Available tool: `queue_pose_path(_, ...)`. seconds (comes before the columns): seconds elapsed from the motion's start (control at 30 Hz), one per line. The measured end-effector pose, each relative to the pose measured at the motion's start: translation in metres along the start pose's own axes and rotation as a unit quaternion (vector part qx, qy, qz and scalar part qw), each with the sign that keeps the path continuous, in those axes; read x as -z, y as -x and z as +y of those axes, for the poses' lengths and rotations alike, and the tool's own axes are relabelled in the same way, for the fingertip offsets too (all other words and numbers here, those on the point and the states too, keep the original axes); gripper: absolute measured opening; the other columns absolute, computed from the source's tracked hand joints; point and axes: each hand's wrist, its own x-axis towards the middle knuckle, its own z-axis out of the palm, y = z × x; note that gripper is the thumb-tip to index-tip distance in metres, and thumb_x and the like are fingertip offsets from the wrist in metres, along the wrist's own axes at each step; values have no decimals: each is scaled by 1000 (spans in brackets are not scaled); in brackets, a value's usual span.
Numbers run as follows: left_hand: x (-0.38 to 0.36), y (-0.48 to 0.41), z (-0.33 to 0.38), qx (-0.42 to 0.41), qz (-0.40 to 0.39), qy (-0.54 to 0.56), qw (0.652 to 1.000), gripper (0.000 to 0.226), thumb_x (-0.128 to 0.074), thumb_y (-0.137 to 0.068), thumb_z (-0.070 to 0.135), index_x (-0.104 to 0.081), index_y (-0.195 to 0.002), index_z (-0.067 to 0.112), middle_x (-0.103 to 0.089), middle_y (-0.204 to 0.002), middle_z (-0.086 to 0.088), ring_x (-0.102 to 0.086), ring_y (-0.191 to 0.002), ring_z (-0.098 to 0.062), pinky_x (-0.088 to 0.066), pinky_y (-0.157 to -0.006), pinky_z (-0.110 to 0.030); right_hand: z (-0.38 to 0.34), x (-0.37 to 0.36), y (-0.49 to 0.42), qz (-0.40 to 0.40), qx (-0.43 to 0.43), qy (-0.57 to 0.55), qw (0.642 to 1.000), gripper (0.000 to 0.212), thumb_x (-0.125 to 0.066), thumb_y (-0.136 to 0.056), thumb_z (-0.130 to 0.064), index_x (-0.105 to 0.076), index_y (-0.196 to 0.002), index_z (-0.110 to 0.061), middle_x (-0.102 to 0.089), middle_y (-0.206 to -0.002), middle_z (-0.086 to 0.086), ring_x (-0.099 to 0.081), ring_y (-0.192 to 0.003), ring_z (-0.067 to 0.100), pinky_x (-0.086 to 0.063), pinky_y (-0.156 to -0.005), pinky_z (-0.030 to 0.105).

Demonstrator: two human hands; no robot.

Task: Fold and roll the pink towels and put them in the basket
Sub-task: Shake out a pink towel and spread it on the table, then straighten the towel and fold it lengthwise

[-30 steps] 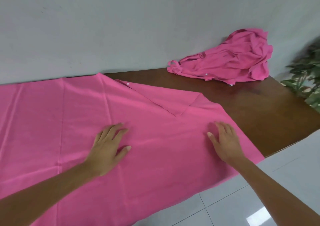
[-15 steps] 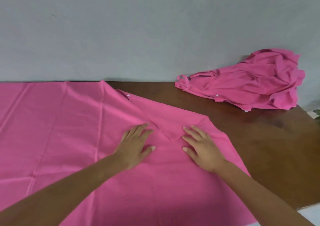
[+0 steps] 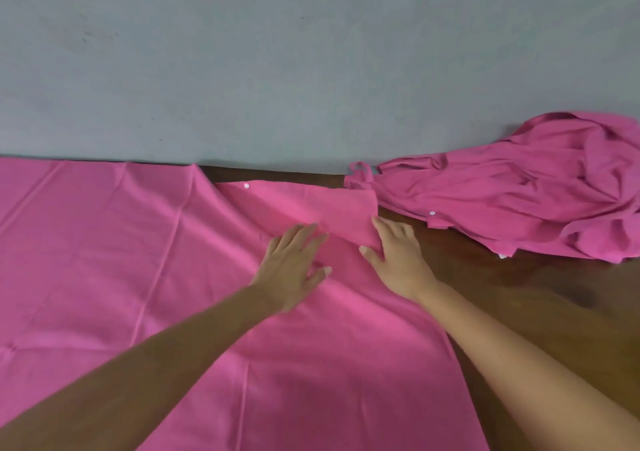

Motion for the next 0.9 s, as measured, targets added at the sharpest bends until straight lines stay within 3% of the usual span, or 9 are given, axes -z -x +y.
queue_pose_path(0.13, -16, -27, 8, 37, -23, -2, 999, 90, -9, -83, 70, -32, -157, 25, -23, -166, 0, -16, -153, -25, -24, -119, -47, 21, 10, -21, 3, 18, 20, 1000, 57, -45, -101, -53, -44, -151, -25, -39, -156, 4, -27, -141, 27, -25, -118, 47)
queue_pose_path(0.23, -32, -36, 7, 56, -36, -18, 998, 89, -4, -84, 71, -23, -160, 30, -15, -169, 2, -11, -155, -25, -19, -120, -45, 37, 32, -48, 30, 8, 39, 999, 64, -32, -99, -64, -48, -148, -27, -40, -155, 7, -26, -145, 32, -24, -119, 53)
queue_pose_path(0.37, -46, -36, 8, 70, -13, -32, 997, 77, -6, -92, 67, -17, -161, 34, -10, -170, 7, -7, -156, -22, -13, -121, -43, 64, 59, -89, 29, -55, 119, 991, 61, -43, -101, -54, -33, -155, -29, -21, -166, 9, -7, -153, 36, -9, -123, 53)
queue_pose_path(0.5, -54, -35, 3, 66, 26, -18, 997, 66, -24, -98, 63, -32, -157, 34, -22, -167, 7, -19, -154, -22, -21, -121, -47, 91, 69, -122, -35, -131, 149, 979, 74, -41, -97, -63, -16, -160, -32, -5, -169, 5, 3, -153, 43, -3, -121, 61)
queue_pose_path(0.7, -57, -35, 1, 62, 42, -16, 997, 64, -28, -99, 62, -34, -157, 35, -24, -166, 8, -20, -154, -21, -20, -121, -44, 118, 51, -124, -128, -167, 194, 958, 79, -32, -95, -71, -7, -160, -34, -19, -167, 5, -17, -147, 51, -7, -120, 62)
queue_pose_path(0.9, -56, -35, -1, 63, 37, -19, 997, 65, -24, -98, 63, -31, -157, 36, -22, -167, 9, -15, -155, -18, -15, -122, -41, 124, 50, -98, -144, -166, 178, 959, 71, -14, -97, -73, -19, -159, -39, -18, -167, -4, -16, -148, 48, -4, -121, 59)
